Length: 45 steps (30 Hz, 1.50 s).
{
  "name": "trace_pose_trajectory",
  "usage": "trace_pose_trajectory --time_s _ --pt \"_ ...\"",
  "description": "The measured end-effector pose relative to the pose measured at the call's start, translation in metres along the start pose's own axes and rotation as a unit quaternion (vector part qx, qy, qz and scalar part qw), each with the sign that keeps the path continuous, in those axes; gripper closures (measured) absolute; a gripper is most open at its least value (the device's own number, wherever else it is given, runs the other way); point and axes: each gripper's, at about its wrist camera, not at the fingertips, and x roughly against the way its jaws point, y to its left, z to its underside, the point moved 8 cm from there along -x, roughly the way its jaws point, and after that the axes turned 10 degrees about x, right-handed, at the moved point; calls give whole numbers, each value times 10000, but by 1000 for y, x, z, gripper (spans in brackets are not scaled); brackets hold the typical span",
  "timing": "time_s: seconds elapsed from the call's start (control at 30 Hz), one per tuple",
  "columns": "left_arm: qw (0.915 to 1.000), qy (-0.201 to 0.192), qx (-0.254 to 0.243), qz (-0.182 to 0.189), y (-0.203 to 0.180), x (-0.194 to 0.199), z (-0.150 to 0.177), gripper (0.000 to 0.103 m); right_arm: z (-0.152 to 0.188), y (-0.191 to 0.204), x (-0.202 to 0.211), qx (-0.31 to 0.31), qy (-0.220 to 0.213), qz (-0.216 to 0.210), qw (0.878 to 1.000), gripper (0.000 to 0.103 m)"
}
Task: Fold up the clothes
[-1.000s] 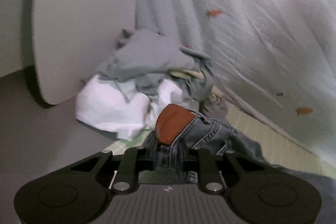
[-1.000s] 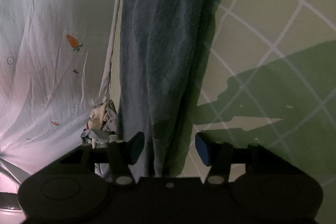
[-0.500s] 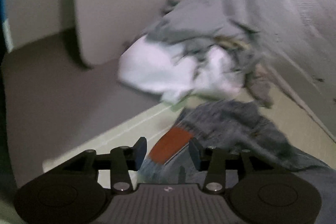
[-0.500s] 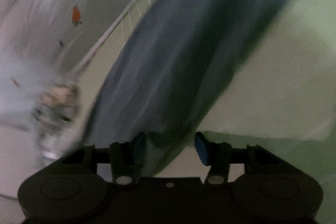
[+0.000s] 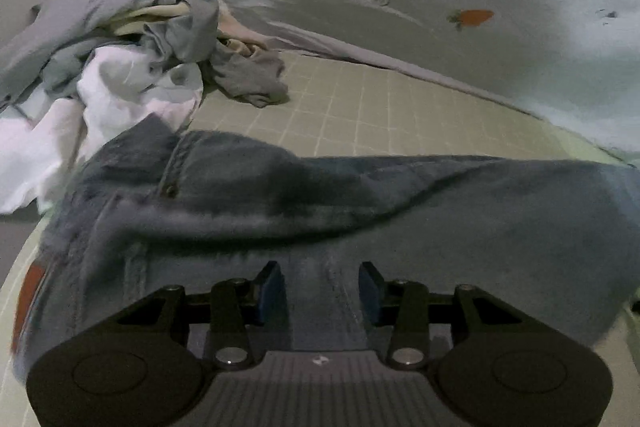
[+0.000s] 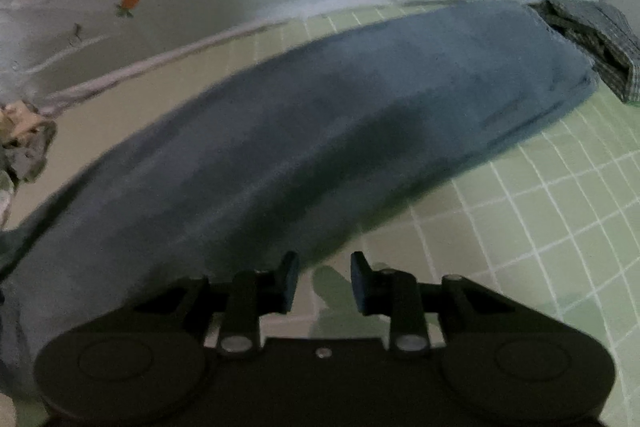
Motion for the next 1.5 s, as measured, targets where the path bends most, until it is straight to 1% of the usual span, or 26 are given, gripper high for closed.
trace_pose_trajectory --time_s 0.07,0.13,0.17,0.23,0.27,0.33,0.37,0.43,0.47,0.5,0.57,0.6,0.63,0.67,0.73,0.8,0.83,0.9,1.0,1.1,1.17,1.3,1.33,1.37,1.43,1.5 --pt "9998 -30 176 -50 3 -18 -14 56 3 -4 -7 16 97 66 9999 63" --pt "9993 35 370 -51 8 -37 -29 56 4 -3 -8 167 85 147 9997 52" --pt "9986 58 515 -52 12 -44 -36 56 4 -1 -10 263 70 177 9995 48" --pt "9965 105 823 -47 19 -59 -49 56 4 5 -14 463 149 183 9986 28" --pt "9937 141 1116 3 25 -62 -54 56 4 9 -17 568 182 177 9981 21" --pt "9834 192 1795 153 35 -68 -65 56 5 17 -21 832 228 260 9959 13" --pt "9756 216 2171 249 41 -69 -70 56 6 18 -22 817 220 268 9961 8" --pt "9530 249 2972 527 54 -68 -76 56 7 19 -24 792 194 218 9964 0" --pt "9388 240 3362 705 61 -65 -78 56 8 20 -25 844 177 211 9961 0" --pt "9268 213 3650 853 68 -62 -79 56 8 22 -25 895 160 204 9956 0" --pt "9137 45 3950 955 81 -51 -81 56 10 22 -25 908 76 208 9956 0" --pt "9173 -89 3886 868 86 -43 -82 56 11 21 -25 908 18 209 9957 0" --pt "9228 -216 3775 744 91 -33 -83 53 13 22 -24 914 -35 213 9956 0" --pt "9267 -393 3699 541 97 -21 -82 41 13 22 -23 916 -83 218 9955 0" --pt "9322 -736 3541 143 108 4 -80 25 14 22 -22 916 -176 232 9954 0" --pt "9341 -963 3434 -160 119 29 -72 24 14 23 -22 903 -254 252 9953 0" --pt "9330 -995 3448 -277 127 40 -65 24 15 23 -21 900 -286 259 9952 0" --pt "9292 -1043 3512 -496 139 61 -49 20 16 24 -19 895 -350 273 9950 0" --pt "9200 -1052 3692 -794 160 88 -17 17 18 24 -17 880 -458 298 9946 0" --pt "9074 -938 3960 -1053 178 104 16 16 20 25 -16 833 -550 350 9944 0" --pt "8966 -828 4212 -1088 187 107 35 15 21 25 -17 792 -597 394 9943 0" --pt "8717 -786 4789 -681 192 105 56 13 22 25 -16 758 -674 435 9939 0" --pt "8663 -798 4899 -563 192 103 59 11 22 25 -16 761 -684 433 9938 0" --pt "8633 -804 4960 -464 190 99 59 10 22 24 -16 769 -688 424 9938 0" --pt "8653 -789 4936 -380 185 90 55 10 23 23 -16 797 -695 397 9936 0" --pt "8745 -732 4773 -446 179 79 50 10 24 22 -15 832 -698 364 9934 0"
